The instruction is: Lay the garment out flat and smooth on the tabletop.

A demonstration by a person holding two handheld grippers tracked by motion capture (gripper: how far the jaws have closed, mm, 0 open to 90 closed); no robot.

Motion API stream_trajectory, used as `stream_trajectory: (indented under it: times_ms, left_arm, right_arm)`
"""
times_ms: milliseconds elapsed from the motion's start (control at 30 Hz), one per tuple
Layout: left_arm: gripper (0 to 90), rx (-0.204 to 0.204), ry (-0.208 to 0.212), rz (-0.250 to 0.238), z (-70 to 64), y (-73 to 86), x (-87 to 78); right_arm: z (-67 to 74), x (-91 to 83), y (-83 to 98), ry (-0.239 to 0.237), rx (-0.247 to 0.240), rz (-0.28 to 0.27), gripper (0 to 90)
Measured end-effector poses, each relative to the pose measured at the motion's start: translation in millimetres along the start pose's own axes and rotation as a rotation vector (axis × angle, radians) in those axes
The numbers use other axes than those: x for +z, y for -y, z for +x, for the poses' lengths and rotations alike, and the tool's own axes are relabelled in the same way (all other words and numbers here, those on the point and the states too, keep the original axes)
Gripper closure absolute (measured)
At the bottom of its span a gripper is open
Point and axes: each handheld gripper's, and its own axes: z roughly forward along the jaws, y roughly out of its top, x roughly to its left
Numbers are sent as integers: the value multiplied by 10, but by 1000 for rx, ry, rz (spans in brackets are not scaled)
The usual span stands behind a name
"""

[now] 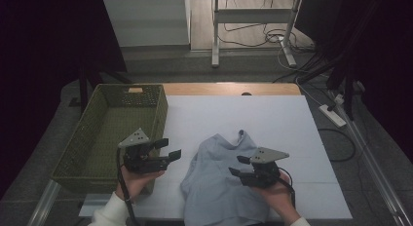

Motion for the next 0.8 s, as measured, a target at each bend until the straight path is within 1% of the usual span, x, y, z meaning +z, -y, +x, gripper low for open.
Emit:
stream_trajectory:
  times_ms: [133,300,467,567,667,733,800]
  left_arm:
    - [294,1,2,-1,-8,-1,1]
    - [293,-5,12,-7,-29,-15,9]
    - [293,-11,18,-2,-55,-33,53]
    - [294,-5,30,9,-86,-44,95]
    - [294,-1,34,22,-115,-57,147]
    - [294,-1,27,31,-134,-67,187]
    - [294,-1,33,35,-162,-81,238]
  right_arm:
    - [-160,-15,12,53,41,-1,475]
    - [-274,7,24,101,58,8,472]
    - [-345,7,54,114,75,14,468]
    - [-371,0,65,122,82,14,467]
    - [-397,-3,75,132,85,14,467]
    - [-413,1,78,138,85,14,467]
    - [-430,12,79,140,91,11,467]
